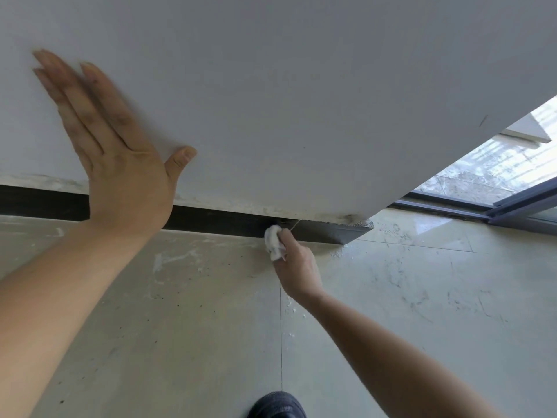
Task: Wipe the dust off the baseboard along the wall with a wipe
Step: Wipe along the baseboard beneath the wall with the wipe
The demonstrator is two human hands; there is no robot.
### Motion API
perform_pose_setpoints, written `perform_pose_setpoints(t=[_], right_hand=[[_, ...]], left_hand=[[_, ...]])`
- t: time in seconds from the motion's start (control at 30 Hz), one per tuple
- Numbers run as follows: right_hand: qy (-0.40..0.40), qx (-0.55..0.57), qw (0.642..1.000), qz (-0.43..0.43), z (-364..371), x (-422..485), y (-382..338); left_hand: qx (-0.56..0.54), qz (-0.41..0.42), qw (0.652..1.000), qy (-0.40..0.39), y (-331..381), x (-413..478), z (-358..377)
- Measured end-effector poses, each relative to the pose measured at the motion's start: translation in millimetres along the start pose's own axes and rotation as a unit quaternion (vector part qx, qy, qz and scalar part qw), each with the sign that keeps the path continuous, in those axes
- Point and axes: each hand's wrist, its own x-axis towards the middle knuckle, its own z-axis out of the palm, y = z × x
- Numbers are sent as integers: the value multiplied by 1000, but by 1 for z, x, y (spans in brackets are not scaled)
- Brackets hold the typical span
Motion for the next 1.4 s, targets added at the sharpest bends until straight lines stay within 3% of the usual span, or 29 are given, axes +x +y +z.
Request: perform_pose_setpoints(t=[0.07,0.2,0.3,0.37,0.47,0.57,0.63,0.7,0.77,0.87,0.93,1.2,1.27,1.33,1.4], right_hand=[[-26,-53,998,-7,-1,-7,16],[132,98,976,141,-16,-17,22],[185,121,967,130,-18,0,4],[128,111,981,96,-3,5,-14],[-35,-7,999,9,24,9,-44],[-57,-61,992,-95,34,13,-63],[-74,-53,989,-117,36,6,-53],[-57,-6,997,-54,33,-10,-33],[39,99,990,87,22,-20,-17],[191,198,919,282,2,-8,-1],[218,200,902,315,-2,6,-1],[77,287,931,212,75,18,-109],[30,262,956,126,86,15,-124],[-66,211,974,51,86,10,-130],[-87,223,969,53,78,4,-129]], left_hand=[[-6,1,1000,1,0,-1,-2],[-11,4,1000,6,1,-2,-4],[-13,9,1000,4,0,0,-3],[-16,11,1000,2,-1,0,-2],[-17,9,1000,2,-1,-1,-2],[-8,9,1000,-2,0,-1,-4],[-2,7,1000,-6,-1,1,-4],[6,10,1000,-3,-2,1,-4],[13,14,1000,-2,-2,1,-3],[20,15,1000,-3,-1,1,-2],[21,17,1000,-1,-1,1,-2],[35,42,999,-1,-11,-1,-4],[51,60,997,-9,-20,-2,-7],[62,94,994,-15,-33,-3,-12],[63,122,990,-11,-48,-2,-18]])
